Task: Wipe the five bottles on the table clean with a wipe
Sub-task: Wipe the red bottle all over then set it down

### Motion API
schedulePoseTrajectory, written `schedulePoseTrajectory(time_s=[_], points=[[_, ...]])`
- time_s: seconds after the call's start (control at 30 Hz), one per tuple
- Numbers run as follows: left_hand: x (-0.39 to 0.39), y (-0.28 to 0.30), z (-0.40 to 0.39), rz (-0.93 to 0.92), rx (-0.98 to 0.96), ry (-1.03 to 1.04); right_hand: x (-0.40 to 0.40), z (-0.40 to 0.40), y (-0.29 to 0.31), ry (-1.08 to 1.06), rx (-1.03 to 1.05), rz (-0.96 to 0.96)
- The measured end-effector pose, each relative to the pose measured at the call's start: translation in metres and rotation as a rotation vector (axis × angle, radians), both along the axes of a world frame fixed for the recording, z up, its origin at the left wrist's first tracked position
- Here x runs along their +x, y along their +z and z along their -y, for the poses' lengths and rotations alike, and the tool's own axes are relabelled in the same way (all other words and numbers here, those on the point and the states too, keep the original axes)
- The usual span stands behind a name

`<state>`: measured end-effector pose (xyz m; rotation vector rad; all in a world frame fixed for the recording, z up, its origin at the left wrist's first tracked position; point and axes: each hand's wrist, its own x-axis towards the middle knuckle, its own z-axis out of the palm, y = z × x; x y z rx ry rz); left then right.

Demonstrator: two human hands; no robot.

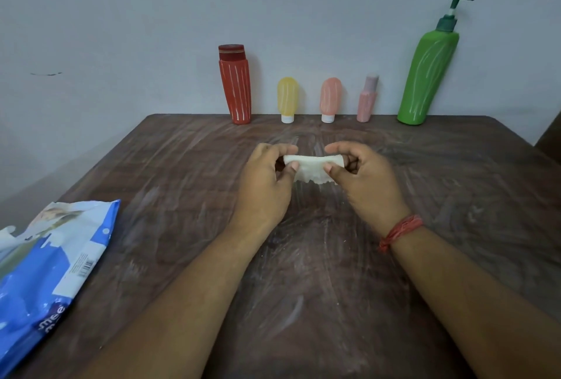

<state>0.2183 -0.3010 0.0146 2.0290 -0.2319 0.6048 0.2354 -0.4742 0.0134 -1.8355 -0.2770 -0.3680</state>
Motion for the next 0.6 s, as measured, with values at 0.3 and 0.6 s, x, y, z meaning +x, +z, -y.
schedulePoseTrajectory(time_s=[0.3,0.6], points=[[0.006,0.0,-0.005,-0.092,-0.231,-0.044,0.0,-0.002,0.0,0.019,0.036,-0.005],[0.012,-0.005,-0.002,-0.274,-0.584,-0.053,-0.003,-0.01,-0.001,0.138,0.498,-0.282]])
